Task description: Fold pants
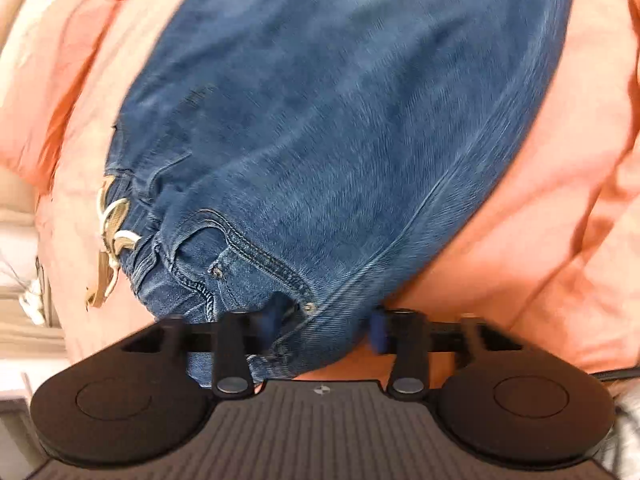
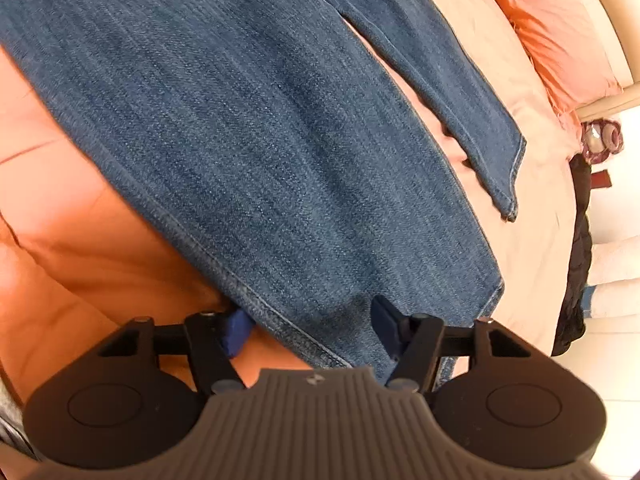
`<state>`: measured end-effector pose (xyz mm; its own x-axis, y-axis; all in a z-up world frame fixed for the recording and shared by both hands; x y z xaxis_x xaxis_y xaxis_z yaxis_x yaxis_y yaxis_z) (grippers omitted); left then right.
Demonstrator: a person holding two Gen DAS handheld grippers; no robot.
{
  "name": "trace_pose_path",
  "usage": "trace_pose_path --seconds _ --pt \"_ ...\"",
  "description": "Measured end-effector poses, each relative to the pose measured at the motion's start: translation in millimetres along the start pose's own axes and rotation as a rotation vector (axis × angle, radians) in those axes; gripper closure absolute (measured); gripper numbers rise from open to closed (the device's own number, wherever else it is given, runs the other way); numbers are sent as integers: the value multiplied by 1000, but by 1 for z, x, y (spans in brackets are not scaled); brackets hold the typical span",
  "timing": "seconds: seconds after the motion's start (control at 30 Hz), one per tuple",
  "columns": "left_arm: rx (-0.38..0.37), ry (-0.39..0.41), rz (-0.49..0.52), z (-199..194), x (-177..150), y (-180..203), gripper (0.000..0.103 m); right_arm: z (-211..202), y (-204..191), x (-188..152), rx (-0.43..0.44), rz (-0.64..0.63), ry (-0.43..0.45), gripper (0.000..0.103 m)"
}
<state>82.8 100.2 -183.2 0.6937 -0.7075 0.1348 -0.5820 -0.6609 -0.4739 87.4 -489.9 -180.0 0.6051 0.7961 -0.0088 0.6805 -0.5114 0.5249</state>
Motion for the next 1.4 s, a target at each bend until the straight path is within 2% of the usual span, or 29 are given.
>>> trace_pose_path --seconds 0.1,0.27,0.37,0.43,0.6,0.83,1.07,1.2,1.4 --pt "8 63 -97 -13 -1 -7 79 -2 -2 -3 -3 -4 9 44" --pt "45 166 -265 -44 9 -32 85 1 3 -3 7 -25 9 51" --pt "77 209 -320 -63 19 -45 86 -1 4 -6 2 -43 -11 65" --pt "92 228 -347 -73 28 -54 87 -3 8 -8 0 -38 -17 83" --pt "113 249 -427 -87 45 -78 89 -23 33 -10 -28 80 41 97" --pt "179 256 -502 -94 71 -114 92 -51 104 13 -170 209 122 98" --pt "209 236 -586 -76 109 -160 94 -29 169 71 -254 279 132 100" --pt "217 193 -591 -46 137 -180 94 2 196 108 -251 290 116 102" --pt "202 97 -591 22 164 -193 94 62 215 161 -210 260 79 103"
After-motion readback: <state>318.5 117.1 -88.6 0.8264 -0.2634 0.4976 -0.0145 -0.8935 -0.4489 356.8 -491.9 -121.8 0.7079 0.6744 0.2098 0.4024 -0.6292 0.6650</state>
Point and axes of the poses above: each gripper's, at about its wrist camera, not at the fingertips, and z roughly the way its jaws point, y to its right, x to its top, the point moved 3 cm from there along z, roughly the way its jaws point, and after that the axes turned 10 degrees about -z, right-handed, at the moved point
